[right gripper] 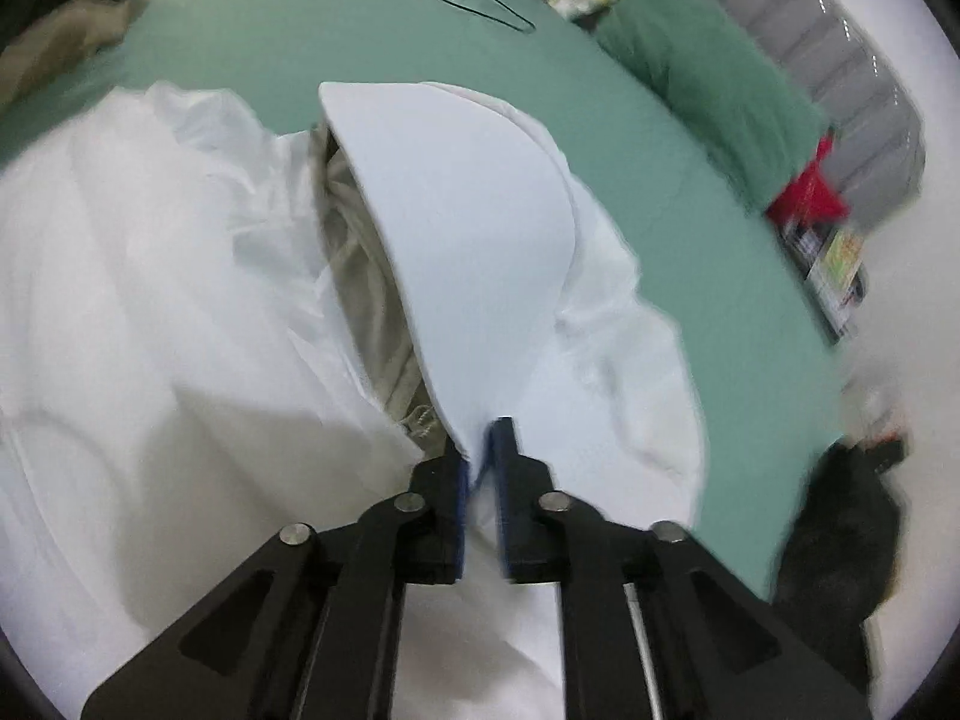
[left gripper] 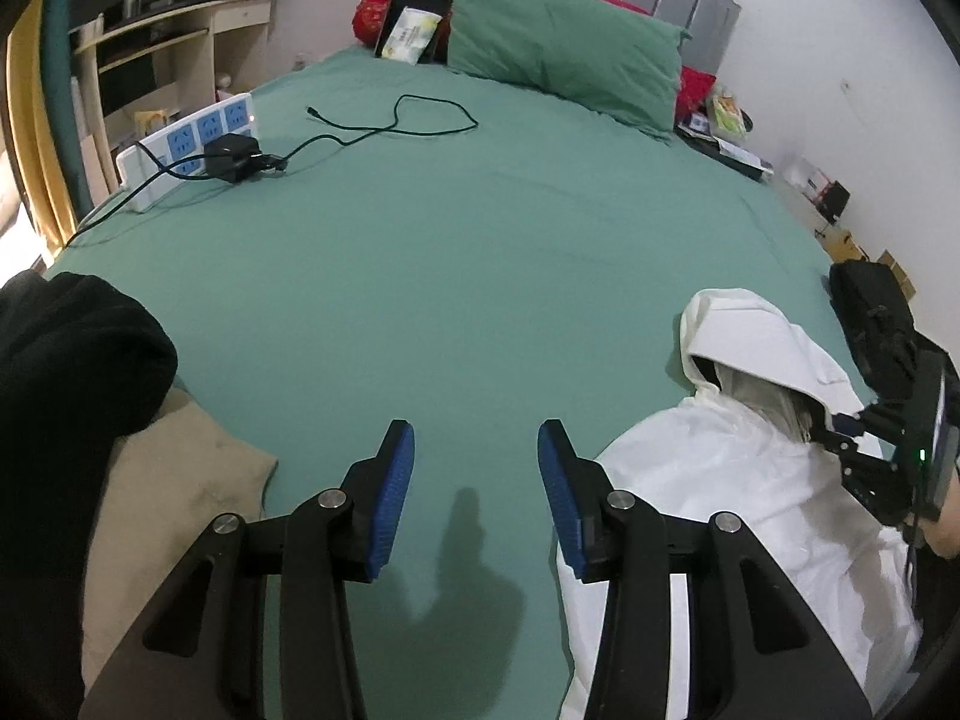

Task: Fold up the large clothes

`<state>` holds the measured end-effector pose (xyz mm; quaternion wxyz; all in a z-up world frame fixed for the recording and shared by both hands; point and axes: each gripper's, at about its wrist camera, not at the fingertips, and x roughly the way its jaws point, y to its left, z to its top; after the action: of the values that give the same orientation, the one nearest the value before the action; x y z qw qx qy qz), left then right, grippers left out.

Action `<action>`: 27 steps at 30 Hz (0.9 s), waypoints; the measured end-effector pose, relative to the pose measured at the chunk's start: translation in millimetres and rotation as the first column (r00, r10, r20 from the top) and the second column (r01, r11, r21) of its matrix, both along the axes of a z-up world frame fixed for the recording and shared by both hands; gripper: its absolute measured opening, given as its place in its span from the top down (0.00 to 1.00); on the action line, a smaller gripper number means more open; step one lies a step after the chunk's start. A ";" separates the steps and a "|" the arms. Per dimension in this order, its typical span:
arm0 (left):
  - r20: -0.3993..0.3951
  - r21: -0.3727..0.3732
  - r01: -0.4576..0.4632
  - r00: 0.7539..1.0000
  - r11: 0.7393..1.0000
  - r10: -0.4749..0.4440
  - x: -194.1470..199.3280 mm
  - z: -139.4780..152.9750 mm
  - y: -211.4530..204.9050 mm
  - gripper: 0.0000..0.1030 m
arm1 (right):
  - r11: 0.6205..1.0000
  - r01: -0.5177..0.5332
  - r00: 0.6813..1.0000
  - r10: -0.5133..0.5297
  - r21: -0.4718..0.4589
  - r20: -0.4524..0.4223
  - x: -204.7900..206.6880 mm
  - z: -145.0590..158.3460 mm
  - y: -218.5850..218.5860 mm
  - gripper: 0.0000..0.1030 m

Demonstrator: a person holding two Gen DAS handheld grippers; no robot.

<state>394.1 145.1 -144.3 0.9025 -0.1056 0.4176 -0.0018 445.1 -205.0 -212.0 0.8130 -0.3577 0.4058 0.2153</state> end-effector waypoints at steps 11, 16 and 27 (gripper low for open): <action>-0.010 -0.022 -0.068 0.998 0.997 0.067 21.4 -8.8 22.9 0.56 | 0.935 0.106 0.970 -0.022 0.339 -0.242 44.2 61.8 -45.2 0.26; -0.009 -0.002 -0.070 0.997 0.998 0.070 24.8 -10.0 24.4 0.56 | 0.890 0.085 0.980 0.006 0.449 -0.199 65.1 115.8 -57.3 0.20; -0.019 0.033 -0.036 0.999 0.999 0.037 29.5 -17.1 19.0 0.56 | 0.914 0.106 0.926 0.053 0.391 -0.374 186.1 66.0 -8.9 0.07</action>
<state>423.6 164.1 -161.3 0.8998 -0.0985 0.4244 0.0223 631.2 -213.9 -146.0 0.7791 -0.1281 0.5056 0.3478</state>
